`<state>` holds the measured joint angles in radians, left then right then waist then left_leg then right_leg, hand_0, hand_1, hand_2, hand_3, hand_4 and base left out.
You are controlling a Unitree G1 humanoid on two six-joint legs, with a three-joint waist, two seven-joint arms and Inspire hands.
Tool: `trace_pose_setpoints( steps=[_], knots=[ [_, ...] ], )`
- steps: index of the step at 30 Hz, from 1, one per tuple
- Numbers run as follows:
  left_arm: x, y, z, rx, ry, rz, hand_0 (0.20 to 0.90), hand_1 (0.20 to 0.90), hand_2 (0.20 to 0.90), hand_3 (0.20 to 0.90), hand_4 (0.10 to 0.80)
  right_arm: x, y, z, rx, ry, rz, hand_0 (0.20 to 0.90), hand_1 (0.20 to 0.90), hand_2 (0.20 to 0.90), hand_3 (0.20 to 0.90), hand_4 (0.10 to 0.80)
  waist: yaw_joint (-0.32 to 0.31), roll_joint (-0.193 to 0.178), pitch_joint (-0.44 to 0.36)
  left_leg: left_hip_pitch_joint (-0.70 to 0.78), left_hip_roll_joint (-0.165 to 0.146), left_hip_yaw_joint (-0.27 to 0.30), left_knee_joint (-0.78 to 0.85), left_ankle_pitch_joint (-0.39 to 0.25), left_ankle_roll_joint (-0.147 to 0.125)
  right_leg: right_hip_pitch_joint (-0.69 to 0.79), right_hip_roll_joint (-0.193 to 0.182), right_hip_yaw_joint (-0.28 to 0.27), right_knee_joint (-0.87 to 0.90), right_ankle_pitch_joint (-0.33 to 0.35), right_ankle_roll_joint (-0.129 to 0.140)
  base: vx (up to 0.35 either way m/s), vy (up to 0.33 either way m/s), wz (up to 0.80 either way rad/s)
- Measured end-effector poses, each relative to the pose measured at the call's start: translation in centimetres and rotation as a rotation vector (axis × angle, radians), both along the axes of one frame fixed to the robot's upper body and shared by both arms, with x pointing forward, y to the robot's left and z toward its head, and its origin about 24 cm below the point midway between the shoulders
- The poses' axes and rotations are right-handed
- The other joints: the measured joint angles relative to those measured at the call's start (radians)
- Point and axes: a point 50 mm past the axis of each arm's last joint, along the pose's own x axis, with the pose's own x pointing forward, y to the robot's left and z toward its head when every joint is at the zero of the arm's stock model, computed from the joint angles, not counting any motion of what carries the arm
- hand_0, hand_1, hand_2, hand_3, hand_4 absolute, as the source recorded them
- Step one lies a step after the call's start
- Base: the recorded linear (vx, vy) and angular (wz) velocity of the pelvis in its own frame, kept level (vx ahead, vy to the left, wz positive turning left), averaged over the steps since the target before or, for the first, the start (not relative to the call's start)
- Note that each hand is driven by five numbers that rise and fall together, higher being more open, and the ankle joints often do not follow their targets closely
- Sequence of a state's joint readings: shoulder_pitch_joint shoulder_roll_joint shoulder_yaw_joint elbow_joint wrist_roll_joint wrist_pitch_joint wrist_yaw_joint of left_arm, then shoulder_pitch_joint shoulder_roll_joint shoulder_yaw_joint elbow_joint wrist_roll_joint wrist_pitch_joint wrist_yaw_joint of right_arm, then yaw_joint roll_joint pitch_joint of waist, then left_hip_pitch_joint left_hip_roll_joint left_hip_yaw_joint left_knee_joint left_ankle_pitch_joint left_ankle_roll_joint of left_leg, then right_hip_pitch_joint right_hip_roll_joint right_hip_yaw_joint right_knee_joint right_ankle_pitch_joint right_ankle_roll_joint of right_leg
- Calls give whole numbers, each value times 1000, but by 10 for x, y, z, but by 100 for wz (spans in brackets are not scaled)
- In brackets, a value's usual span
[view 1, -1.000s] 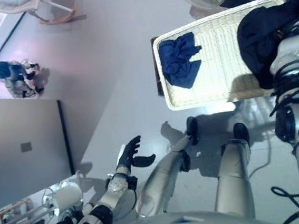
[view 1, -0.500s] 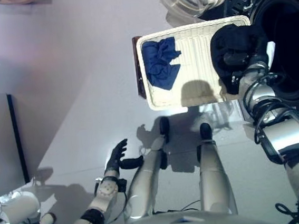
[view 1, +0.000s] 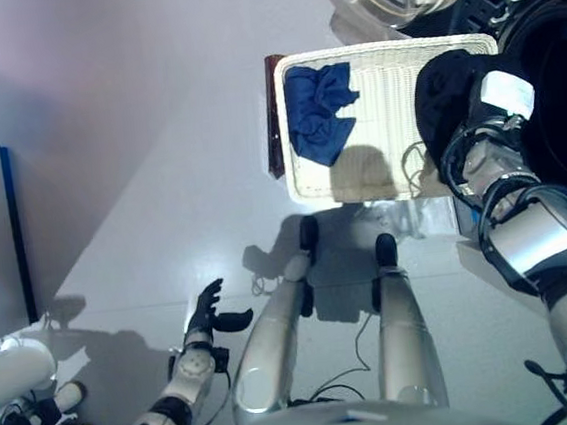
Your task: Pick up the clothes and place them into the washing machine
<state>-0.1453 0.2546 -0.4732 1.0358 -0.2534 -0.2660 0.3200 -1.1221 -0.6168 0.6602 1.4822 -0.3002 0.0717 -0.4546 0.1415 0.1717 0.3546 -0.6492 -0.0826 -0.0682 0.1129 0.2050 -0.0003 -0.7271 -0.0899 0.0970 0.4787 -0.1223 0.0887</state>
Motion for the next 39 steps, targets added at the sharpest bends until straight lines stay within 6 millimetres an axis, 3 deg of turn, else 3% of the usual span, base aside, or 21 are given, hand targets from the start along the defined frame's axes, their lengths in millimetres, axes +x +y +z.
trace_pose_setpoints(
  steps=[4, 11, 17, 18, 19, 20, 25, 33, 37, 39],
  knots=[
    [13, -2, 7, 4, -36, -7, 900, 900, 900, 900, 800, 3, -1, 16, -39, -19, -8, 900, 900, 900, 900, 800, 7, 0, 0, -56, -2, -6, 2, 17, 5, -57, -1, -5, 13, 0, -1, -20, -31, 6],
    [43, -7, 25, 4, -133, -17, 900, 900, 900, 900, 800, 6, -9, 62, -129, -96, -27, 900, 900, 900, 900, 800, 20, 1, 5, -173, -6, -21, 5, 37, -22, -194, -2, -15, 78, -1, -4, -28, -44, 9],
    [52, -12, 32, -12, -168, -18, 900, 900, 900, 900, 800, 5, -11, 100, -203, -182, -38, 900, 900, 900, 900, 800, 21, 3, 44, -245, -5, -18, 10, 49, -38, -286, -2, -16, 135, -6, -13, 23, -14, 8],
    [53, -14, 32, -15, -169, -22, 900, 900, 900, 900, 800, 5, -11, 105, -210, -196, -40, 592, 592, 592, 592, 595, 23, 3, 47, -254, -4, -18, 10, 51, -41, -299, -1, -17, 140, -5, -15, 32, -9, 6],
    [52, -15, 32, -15, -167, -26, 900, 900, 900, 900, 800, 5, -11, 107, -210, -200, -41, 509, 509, 509, 509, 540, 23, 2, 50, -258, -4, -18, 11, 51, -42, -303, -2, -18, 144, -5, -17, 39, -7, 6],
    [52, -16, 32, -17, -166, -28, 900, 900, 900, 900, 800, 4, -12, 107, -211, -201, -45, 300, 300, 300, 300, 400, 25, 3, 52, -258, -4, -18, 12, 52, -43, -303, -2, -19, 146, -6, -17, 23, 3, 5],
    [53, -17, 32, -19, -171, -29, 900, 900, 900, 900, 800, 4, -12, 117, -205, -218, -46, 300, 300, 300, 300, 400, 30, 3, 52, -260, -4, -15, 18, 52, -43, -310, -1, -15, 153, -8, -22, 4, 0, 1],
    [53, -18, 32, -15, -169, -23, 900, 900, 900, 900, 800, 6, -9, 116, -159, -216, -32, 300, 300, 300, 300, 400, 29, 3, 53, -250, -5, -5, 22, 65, -45, -303, 0, -3, 158, -5, -20, 7, -2, -2],
    [55, -14, 31, 4, -156, -13, 900, 900, 900, 900, 800, 10, -3, 103, -19, -247, 2, 300, 300, 300, 300, 400, 21, 2, 64, -199, -3, -5, 19, 60, -43, -253, 2, -2, 149, -6, -20, 15, -15, -3],
    [54, -13, 31, 6, -153, -11, 900, 900, 900, 900, 800, 14, 4, 94, 159, -312, 26, 300, 300, 300, 300, 400, 16, 1, 64, -179, -2, -2, 20, 58, -41, -233, 5, 3, 148, -6, -20, 28, -7, -7]
  ],
)
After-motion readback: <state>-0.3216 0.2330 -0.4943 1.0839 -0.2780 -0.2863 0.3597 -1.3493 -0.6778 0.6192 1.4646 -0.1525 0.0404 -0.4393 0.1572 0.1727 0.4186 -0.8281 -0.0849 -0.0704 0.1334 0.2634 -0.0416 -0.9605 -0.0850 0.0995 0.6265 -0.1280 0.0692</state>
